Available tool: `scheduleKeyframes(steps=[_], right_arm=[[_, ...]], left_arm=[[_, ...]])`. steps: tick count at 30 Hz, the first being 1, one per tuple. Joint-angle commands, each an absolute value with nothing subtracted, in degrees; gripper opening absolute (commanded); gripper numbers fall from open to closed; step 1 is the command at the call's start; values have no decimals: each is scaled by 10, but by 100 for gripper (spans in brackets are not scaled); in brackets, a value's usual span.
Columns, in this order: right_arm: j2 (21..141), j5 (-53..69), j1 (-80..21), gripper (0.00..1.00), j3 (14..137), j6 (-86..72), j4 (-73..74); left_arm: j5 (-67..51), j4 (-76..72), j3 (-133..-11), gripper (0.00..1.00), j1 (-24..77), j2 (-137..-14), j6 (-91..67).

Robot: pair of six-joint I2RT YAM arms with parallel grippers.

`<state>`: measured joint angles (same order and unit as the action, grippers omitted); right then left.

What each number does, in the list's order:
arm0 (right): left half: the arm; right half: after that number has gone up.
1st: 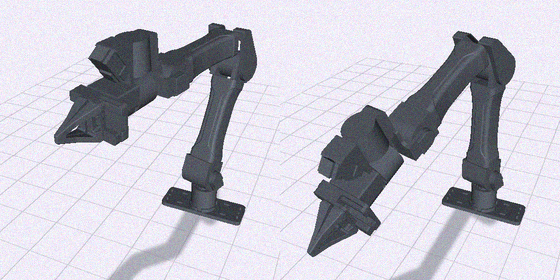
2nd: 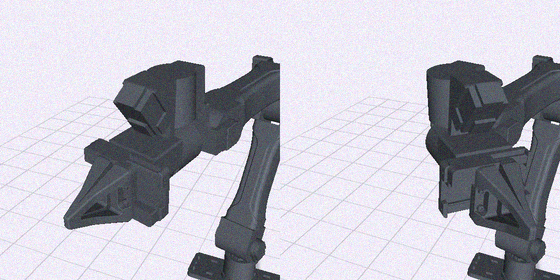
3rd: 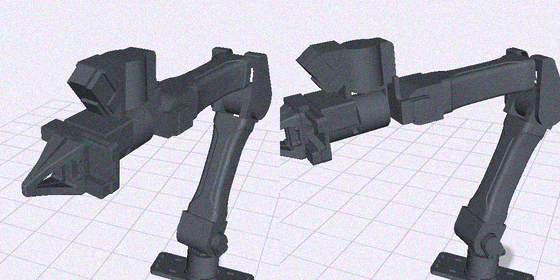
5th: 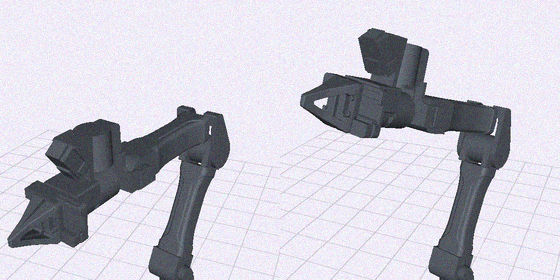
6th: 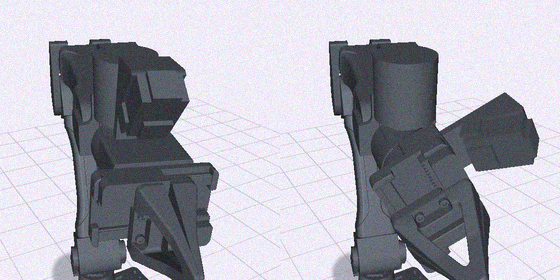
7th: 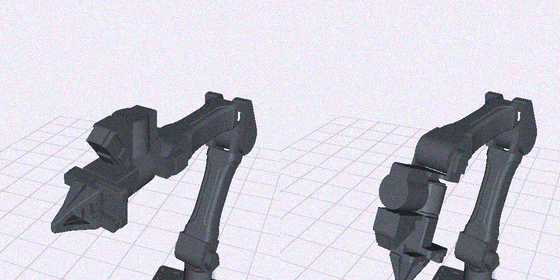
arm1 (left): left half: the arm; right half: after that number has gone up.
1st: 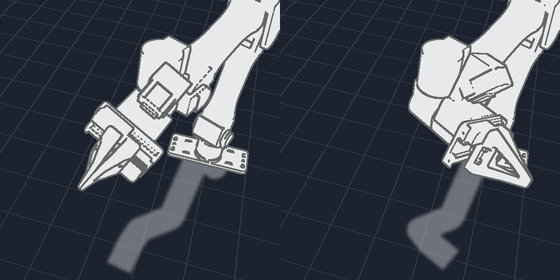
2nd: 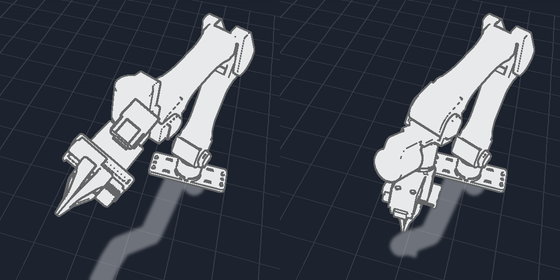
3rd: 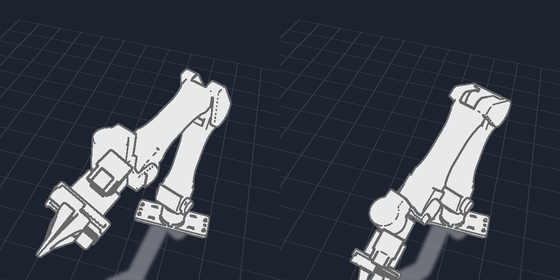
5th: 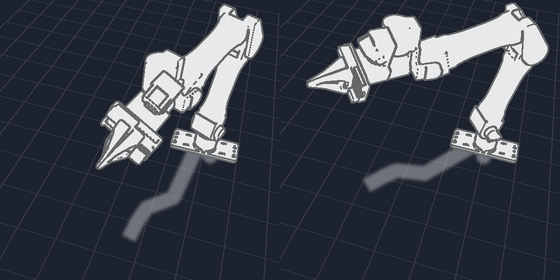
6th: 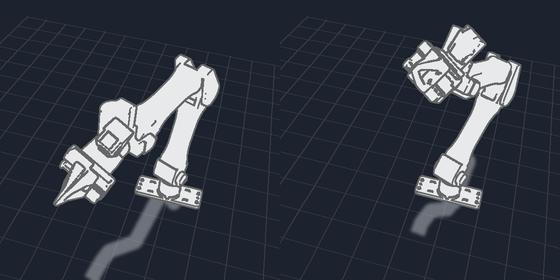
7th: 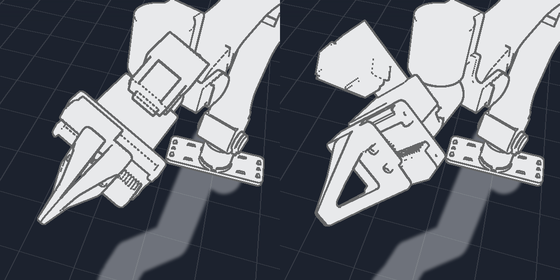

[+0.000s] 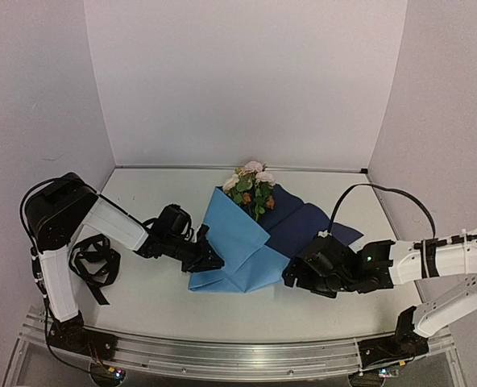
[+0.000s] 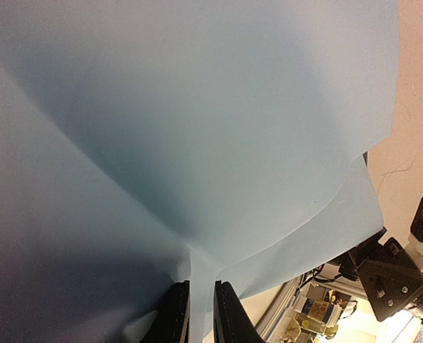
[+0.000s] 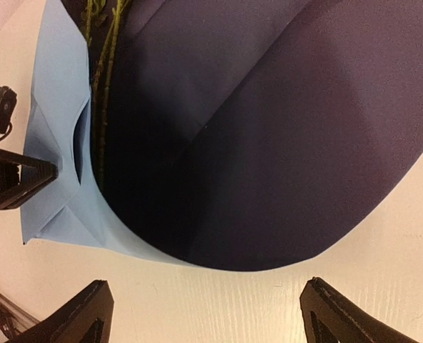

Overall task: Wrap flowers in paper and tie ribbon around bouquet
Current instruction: Fold the two-thirds-folded wrapping paper at the center of the board.

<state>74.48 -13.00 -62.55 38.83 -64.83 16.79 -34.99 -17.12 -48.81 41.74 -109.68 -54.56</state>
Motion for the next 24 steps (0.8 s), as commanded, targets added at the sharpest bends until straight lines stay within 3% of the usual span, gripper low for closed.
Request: scheduleKeyframes(steps=[1, 6, 11, 18, 24], right_arm=[[753, -195, -619, 92, 377, -666, 89], [786, -226, -610, 78, 396, -638, 31], [814, -218, -608, 49, 423, -624, 22], [827, -219, -608, 39, 437, -610, 27], [865, -216, -616, 7, 498, -557, 58]], left_arm=[[-357, -195, -513, 14, 419, -1103, -549], [-356, -195, -515, 14, 419, -1106, -549], [-356, -198, -514, 14, 418, -1109, -551], [-359, -202, -518, 14, 418, -1115, -553], [-360, -198, -523, 13, 417, -1122, -551]])
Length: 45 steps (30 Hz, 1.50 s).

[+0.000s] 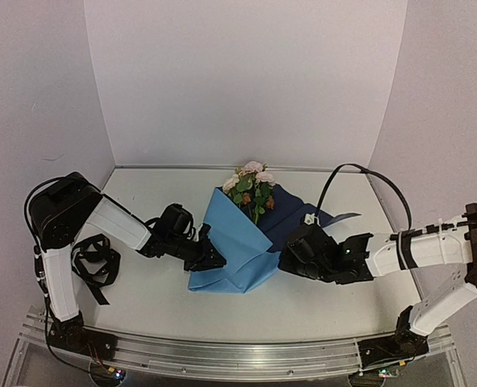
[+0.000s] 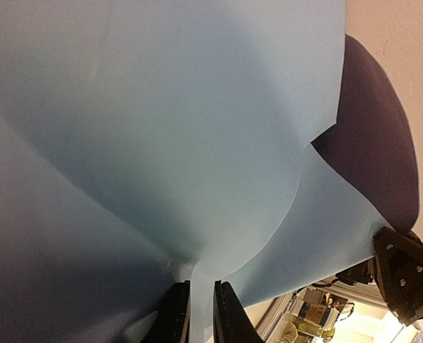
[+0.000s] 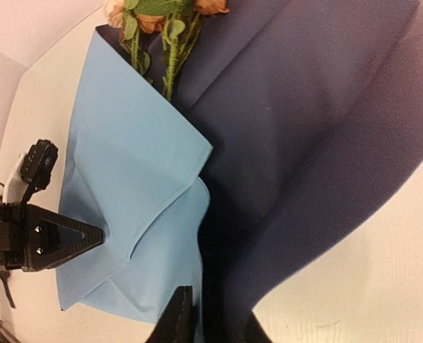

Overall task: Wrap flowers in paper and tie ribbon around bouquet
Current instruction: Fold the two-thirds-folded wrapping paper at the center of the board.

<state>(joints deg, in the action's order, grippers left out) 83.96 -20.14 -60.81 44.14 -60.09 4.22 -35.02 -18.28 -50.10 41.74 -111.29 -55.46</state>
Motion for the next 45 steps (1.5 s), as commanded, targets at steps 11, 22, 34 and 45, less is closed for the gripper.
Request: scheduleKeyframes(steps=[11, 22, 34, 45], right_arm=[[1016, -137, -636, 0, 646, -429, 80], [1115, -84, -639, 0, 753, -366, 75], [1202, -28, -620, 0, 786, -387, 79], [1244, 21, -603, 0, 784, -403, 57]], left_arm=[[-360, -216, -519, 13, 417, -1136, -561], [-361, -245, -501, 13, 417, -1150, -576], [-356, -258, -489, 12, 418, -1138, -579], [-340, -231, -505, 12, 417, -1105, -563]])
